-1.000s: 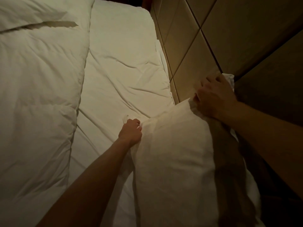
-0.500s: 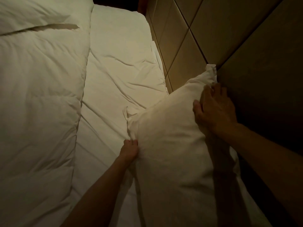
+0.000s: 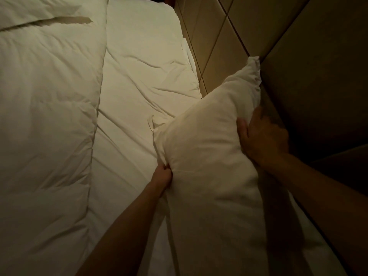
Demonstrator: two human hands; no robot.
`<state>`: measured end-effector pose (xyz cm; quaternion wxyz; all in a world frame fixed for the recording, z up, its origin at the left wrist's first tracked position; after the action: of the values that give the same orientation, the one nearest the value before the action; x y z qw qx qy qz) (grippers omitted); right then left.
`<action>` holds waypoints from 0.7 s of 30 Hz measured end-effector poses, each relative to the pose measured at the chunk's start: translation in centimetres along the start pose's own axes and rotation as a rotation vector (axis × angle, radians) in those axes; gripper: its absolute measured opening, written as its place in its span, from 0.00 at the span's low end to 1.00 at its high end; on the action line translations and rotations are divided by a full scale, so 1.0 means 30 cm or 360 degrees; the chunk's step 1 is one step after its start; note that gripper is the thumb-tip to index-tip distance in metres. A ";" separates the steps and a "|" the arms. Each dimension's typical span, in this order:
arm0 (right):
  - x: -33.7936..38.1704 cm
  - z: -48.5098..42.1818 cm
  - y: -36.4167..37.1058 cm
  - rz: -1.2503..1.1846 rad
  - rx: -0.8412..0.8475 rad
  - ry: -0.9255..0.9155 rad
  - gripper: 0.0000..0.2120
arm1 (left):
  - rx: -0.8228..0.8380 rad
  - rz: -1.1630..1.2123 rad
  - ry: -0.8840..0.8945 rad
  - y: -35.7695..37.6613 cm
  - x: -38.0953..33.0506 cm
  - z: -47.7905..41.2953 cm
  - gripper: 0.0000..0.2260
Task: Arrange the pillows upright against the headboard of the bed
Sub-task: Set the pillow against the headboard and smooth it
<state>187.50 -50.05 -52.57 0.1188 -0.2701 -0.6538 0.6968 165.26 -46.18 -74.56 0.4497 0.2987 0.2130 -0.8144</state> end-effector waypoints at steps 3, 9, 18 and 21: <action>-0.019 -0.011 0.011 -0.0063 0.0005 -0.0121 0.28 | -0.0008 -0.0110 0.0023 -0.011 -0.009 -0.009 0.20; -0.077 -0.049 -0.038 0.0018 -0.0016 -0.0319 0.19 | -0.0209 -0.0361 0.0047 -0.039 -0.042 0.009 0.19; -0.083 -0.034 -0.020 -0.0210 0.0006 -0.0218 0.17 | -0.0245 -0.0287 -0.0041 -0.030 -0.038 0.013 0.20; -0.069 -0.015 -0.002 -0.0172 -0.0024 -0.0157 0.17 | -0.0078 -0.0208 -0.0149 -0.017 -0.033 0.030 0.30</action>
<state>189.43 -50.74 -52.06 0.1219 -0.2005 -0.6777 0.6969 164.98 -45.88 -73.20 0.4121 0.2347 0.2306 -0.8496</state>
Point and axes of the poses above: each hand's wrist, its own z-axis away from the middle knuckle, its own y-axis out of the palm, x = y × z, the point moved 1 cm from there along -z, towards the middle knuckle, and after that the axes turned 7 degrees about x, right-handed, at the moved point
